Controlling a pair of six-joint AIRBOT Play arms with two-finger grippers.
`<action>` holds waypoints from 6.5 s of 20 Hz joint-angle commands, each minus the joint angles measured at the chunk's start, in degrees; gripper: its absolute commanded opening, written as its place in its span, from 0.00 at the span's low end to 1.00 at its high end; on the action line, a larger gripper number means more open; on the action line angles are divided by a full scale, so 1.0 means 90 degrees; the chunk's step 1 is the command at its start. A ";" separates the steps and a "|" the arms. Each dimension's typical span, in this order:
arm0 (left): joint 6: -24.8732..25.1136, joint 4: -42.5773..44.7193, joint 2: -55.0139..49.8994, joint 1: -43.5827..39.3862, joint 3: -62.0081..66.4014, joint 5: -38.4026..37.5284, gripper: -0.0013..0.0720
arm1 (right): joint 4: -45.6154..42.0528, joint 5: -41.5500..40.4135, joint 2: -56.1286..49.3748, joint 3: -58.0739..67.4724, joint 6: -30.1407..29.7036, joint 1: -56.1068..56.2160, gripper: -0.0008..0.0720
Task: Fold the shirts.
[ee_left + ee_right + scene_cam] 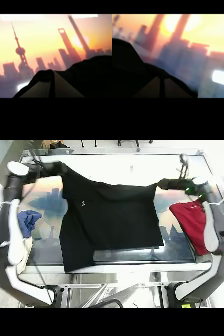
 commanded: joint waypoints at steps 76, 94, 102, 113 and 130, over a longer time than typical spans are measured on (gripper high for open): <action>-0.1360 0.2018 0.2188 0.1632 -0.6076 -0.3087 0.03 | -0.1333 0.2378 0.1659 -0.5017 0.0789 -0.1834 0.51; -0.1377 0.1450 0.3983 0.2195 -0.5960 -0.3640 0.03 | -0.0384 0.2606 0.3502 -0.4745 0.0682 -0.2302 0.04; -0.1372 0.0651 0.2089 0.0889 -0.3123 -0.2718 0.03 | 0.0794 0.0602 0.2409 -0.3852 -0.0034 -0.1285 0.04; -0.1705 0.0678 -0.1404 0.0551 0.0304 -0.2822 0.03 | 0.0797 -0.0318 -0.0024 -0.2106 -0.0325 -0.0816 0.05; -0.1940 0.0634 -0.0913 0.0352 0.1093 -0.3228 0.91 | 0.0294 0.0262 -0.0750 -0.1443 -0.0648 -0.0857 0.72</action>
